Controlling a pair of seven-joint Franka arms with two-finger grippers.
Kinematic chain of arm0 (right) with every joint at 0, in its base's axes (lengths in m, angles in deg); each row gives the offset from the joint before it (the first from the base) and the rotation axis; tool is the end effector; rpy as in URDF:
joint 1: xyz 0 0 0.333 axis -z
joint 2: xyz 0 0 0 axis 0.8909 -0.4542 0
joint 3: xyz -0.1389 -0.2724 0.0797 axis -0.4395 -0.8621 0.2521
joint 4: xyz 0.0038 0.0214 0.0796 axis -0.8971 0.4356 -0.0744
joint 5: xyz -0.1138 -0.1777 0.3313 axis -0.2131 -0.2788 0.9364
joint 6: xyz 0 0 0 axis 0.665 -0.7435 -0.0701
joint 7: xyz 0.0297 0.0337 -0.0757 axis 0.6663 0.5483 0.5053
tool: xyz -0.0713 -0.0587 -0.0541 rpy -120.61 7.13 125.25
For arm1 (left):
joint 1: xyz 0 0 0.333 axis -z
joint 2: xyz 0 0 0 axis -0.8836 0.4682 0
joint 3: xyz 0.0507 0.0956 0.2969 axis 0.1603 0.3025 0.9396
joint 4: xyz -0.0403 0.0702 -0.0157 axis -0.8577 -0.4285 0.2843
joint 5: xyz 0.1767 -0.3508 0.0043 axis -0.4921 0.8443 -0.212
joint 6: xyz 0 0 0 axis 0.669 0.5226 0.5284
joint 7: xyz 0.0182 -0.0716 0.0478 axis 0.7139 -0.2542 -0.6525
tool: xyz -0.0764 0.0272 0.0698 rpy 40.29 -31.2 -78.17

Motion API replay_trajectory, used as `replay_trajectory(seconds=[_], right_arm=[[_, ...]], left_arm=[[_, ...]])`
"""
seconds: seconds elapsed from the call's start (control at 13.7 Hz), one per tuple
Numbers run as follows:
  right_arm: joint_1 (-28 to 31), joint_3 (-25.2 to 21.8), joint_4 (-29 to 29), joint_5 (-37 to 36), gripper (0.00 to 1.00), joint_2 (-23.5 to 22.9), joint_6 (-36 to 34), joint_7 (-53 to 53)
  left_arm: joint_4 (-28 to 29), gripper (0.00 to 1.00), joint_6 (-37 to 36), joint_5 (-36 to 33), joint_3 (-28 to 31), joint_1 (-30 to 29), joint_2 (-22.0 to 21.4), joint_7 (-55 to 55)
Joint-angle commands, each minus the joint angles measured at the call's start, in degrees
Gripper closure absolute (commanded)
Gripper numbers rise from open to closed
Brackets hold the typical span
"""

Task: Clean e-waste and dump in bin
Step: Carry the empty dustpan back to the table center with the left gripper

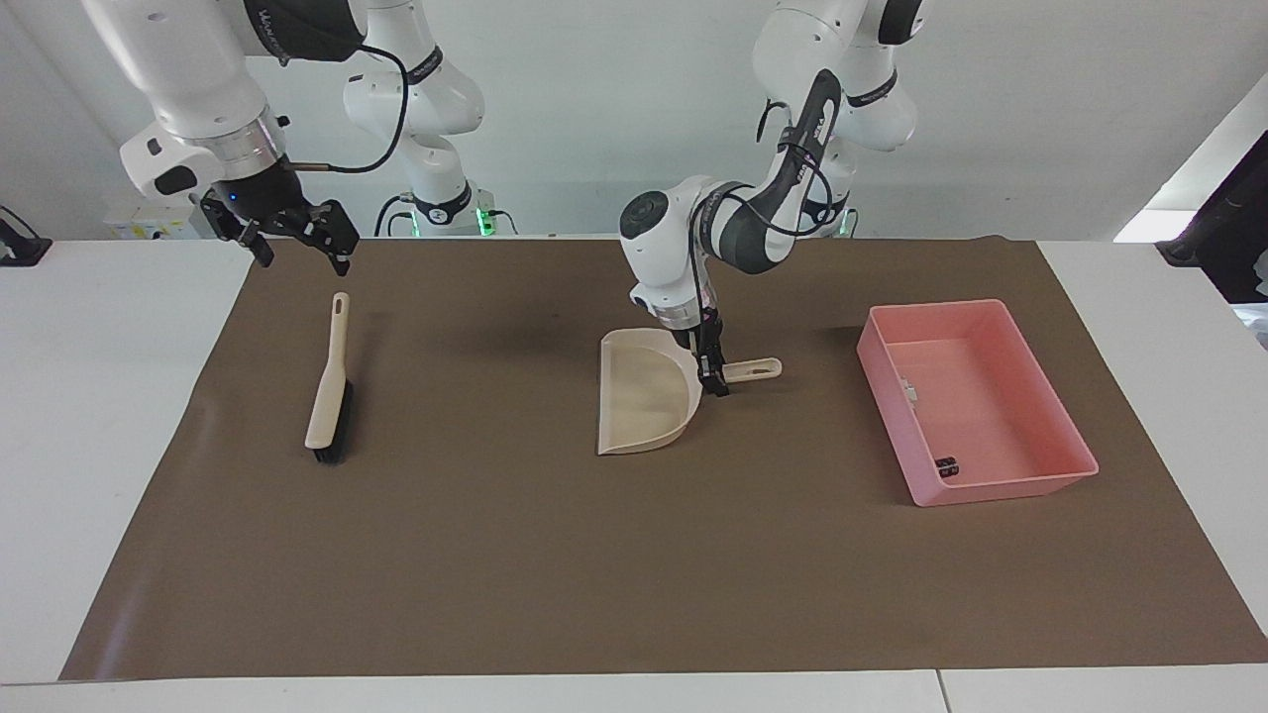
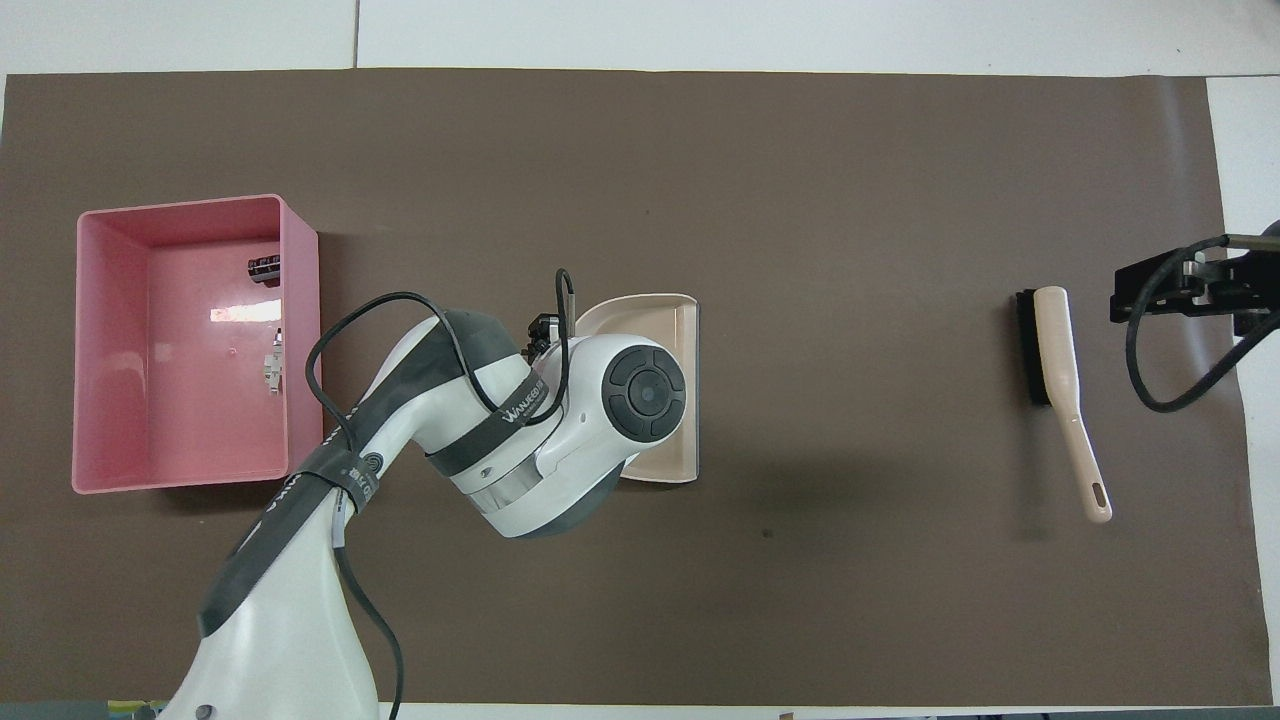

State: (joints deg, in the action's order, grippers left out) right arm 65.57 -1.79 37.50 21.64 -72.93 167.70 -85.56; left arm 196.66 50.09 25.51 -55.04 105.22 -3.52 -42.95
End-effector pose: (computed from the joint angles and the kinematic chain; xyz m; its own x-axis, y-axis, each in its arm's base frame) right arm 0.5369 -0.0032 0.6225 0.9884 -0.1483 -0.0340 -0.1468 -0.9882 0.0444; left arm 0.4646 -0.3866 0.3475 -0.0465 -0.9266 -0.3732 -0.9859 0.1027 -0.1321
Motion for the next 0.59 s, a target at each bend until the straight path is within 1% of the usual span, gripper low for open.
replay_trajectory(seconds=[0.0,0.07,0.15,0.37,0.44,0.51], right_arm=[[0.58,0.1,-0.02,0.99,0.0,-0.1,-0.08,1.02],[0.58,0.1,0.24,0.99,0.0,-0.01,-0.16,1.19],[0.58,0.1,0.33,0.99,0.0,0.08,-0.16,1.28],[0.49,0.1,0.33,0.99,0.0,0.08,-0.16,1.11],[0.66,0.1,0.24,0.99,0.0,0.08,0.01,1.45],[0.67,0.1,0.16,1.16,0.0,-0.01,0.19,1.46]], left_arm=[[3.31,0.12,-4.71,0.58,0.05,-1.65,-7.25,3.17],[4.01,0.0,-7.08,0.75,0.05,-2.44,-8.93,8.5],[4.63,0.0,-8.15,0.75,0.05,-3.14,-9.81,15.34],[4.64,0.0,-14.3,1.36,0.13,-6.39,-11.23,41.08],[4.72,0.0,-15.1,4.5,0.14,-8.83,-11.75,48.12],[4.72,0.0,-15.02,8.27,0.14,-11.73,-12.37,51.59]])
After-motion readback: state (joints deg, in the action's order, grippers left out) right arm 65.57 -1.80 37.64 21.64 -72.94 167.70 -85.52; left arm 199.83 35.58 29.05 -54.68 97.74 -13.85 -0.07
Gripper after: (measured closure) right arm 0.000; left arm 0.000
